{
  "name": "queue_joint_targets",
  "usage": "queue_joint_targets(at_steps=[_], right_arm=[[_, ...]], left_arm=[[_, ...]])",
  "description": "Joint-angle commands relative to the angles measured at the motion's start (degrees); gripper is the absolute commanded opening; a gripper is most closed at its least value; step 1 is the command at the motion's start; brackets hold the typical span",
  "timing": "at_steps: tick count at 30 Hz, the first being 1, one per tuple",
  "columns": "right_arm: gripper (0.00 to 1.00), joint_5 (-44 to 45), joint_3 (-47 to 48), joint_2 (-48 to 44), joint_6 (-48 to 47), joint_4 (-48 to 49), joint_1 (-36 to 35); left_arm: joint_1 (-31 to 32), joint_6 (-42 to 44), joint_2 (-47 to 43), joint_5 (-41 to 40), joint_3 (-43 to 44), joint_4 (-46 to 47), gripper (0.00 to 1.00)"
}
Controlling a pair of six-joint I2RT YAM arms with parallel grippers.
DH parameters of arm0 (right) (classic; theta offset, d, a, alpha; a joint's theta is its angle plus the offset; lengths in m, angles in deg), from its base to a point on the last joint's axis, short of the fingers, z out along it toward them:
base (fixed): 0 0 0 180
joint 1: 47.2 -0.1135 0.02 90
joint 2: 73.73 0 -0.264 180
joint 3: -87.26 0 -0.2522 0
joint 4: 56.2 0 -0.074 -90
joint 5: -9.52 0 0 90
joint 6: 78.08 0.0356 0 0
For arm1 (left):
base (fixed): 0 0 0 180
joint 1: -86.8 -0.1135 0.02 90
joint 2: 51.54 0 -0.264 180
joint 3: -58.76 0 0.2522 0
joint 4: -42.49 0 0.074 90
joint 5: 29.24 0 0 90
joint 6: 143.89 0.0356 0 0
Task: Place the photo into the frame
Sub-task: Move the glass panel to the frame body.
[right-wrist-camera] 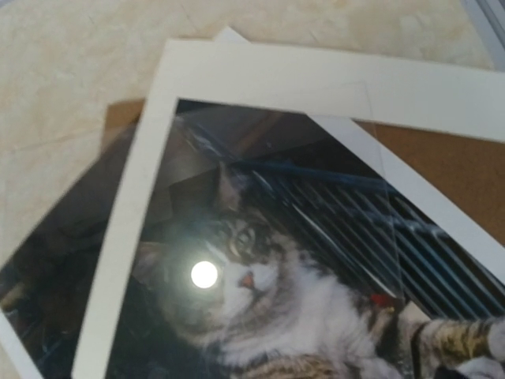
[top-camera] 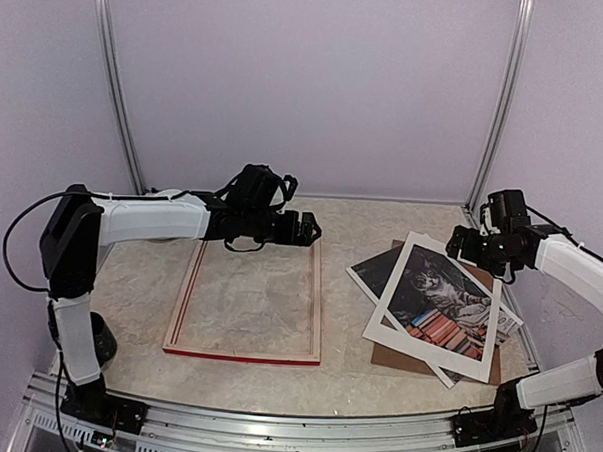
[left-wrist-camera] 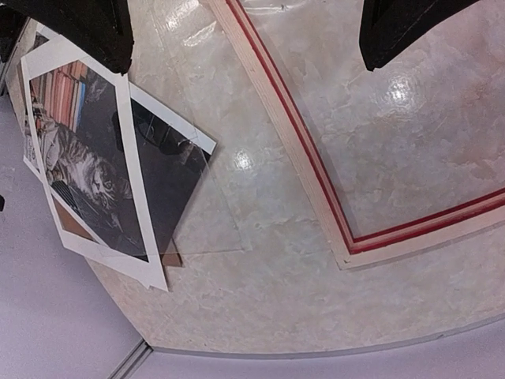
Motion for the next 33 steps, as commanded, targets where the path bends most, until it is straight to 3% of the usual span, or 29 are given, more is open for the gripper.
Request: queue_joint_targets(at_steps=[1,12,27,33], right_arm=[[0.99,2.2,-1.5,0.0,0.6,-0.4,0.5],[0.99,2.0,-4.2,3.8,2.3,1.0,1.1],[0.99,0.5,-7.6,8.1,4.9,4.2,4.9],[0.99,0.3,-8.1,8.5,4.9,4.6,5.5]], left_arm=[[1.8,0.0,4.4,2.7,6.2,-3.5,0.99],[4.3,1.2,11.7,8.4,14.9,-8.3,0.99],[6.0,-1.8,19.0,17.6,18.6,-7.0,0.99],[7.9,-0.9,21.1,16.6,21.6,-8.8,0.99]])
